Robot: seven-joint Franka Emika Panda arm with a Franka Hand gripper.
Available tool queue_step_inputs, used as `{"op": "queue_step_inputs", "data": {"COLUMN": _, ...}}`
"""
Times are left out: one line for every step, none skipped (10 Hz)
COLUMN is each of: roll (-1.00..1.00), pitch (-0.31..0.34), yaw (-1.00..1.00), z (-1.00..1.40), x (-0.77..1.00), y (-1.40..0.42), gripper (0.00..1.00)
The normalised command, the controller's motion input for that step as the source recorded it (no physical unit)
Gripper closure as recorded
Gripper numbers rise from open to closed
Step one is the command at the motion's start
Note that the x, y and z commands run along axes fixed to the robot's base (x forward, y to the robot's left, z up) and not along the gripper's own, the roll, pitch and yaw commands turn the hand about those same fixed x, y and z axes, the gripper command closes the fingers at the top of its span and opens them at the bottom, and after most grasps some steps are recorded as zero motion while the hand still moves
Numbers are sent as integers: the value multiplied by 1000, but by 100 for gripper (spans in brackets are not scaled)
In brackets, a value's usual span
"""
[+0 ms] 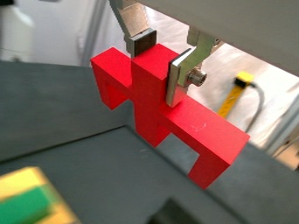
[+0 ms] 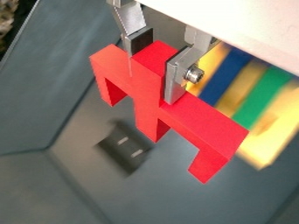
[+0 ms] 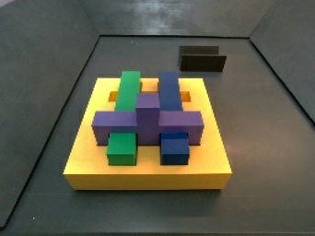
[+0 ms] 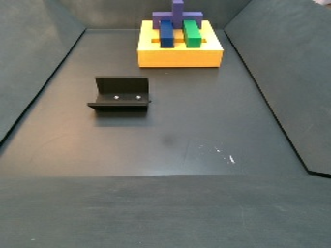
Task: Pick up the red object. Move up. Place the red object on the fixture. Regrasp the red object. Move to above the board. Insert the red object.
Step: Move to above the board, then insert the red object.
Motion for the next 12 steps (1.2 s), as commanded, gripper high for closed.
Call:
{"op": "queue_step_inputs", "data": {"roll": -1000, "pitch": 23, "yaw": 15, "z": 198, "x": -585, "y": -926, "gripper": 100}}
{"op": "queue_step_inputs", "data": {"roll": -1000, "pitch": 17, "yaw": 16, "z": 69, "x": -292, "y": -417, "gripper": 100}}
{"op": "queue_step_inputs", "data": {"roll": -1000, "pitch": 14, "yaw": 14, "z": 45, "x": -182, "y": -218, "gripper": 100}}
{"op": "queue_step_inputs", "data": {"roll": -1000, "pitch": 1, "yaw": 11, "z": 47, "x": -135, "y": -113, "gripper": 100}}
{"op": "queue_step_inputs", "data": {"roll": -1000, "pitch": -24, "yaw": 14, "z": 6, "x": -110, "y": -41, "gripper": 100}}
{"op": "queue_step_inputs", "data": {"roll": -905, "pitch": -41, "yaw": 11, "z": 11, "x": -87, "y": 2, "gripper": 100}}
{"op": "queue_step_inputs", "data": {"roll": -752, "pitch": -48, "yaw": 4, "z": 7, "x": -78, "y": 12, "gripper": 100}}
{"op": "queue_step_inputs", "data": {"roll": -410, "pitch": -48, "yaw": 2, "z": 0, "x": -56, "y": 11, "gripper": 100}}
{"op": "queue_step_inputs", "data": {"roll": -306, "pitch": -44, "yaw": -3, "z": 5, "x": -46, "y": 8, "gripper": 100}}
{"op": "queue_step_inputs", "data": {"roll": 0, "pitch": 0, "yaw": 0, "z": -177, "x": 0, "y": 114, "gripper": 100}}
{"op": "queue_step_inputs", "data": {"roll": -19, "pitch": 0, "yaw": 0, "z": -514, "x": 60, "y": 489, "gripper": 100}}
{"op": "queue_step_inputs", "data": {"roll": 0, "pitch": -86, "yaw": 0, "z": -774, "x": 0, "y": 423, "gripper": 100}}
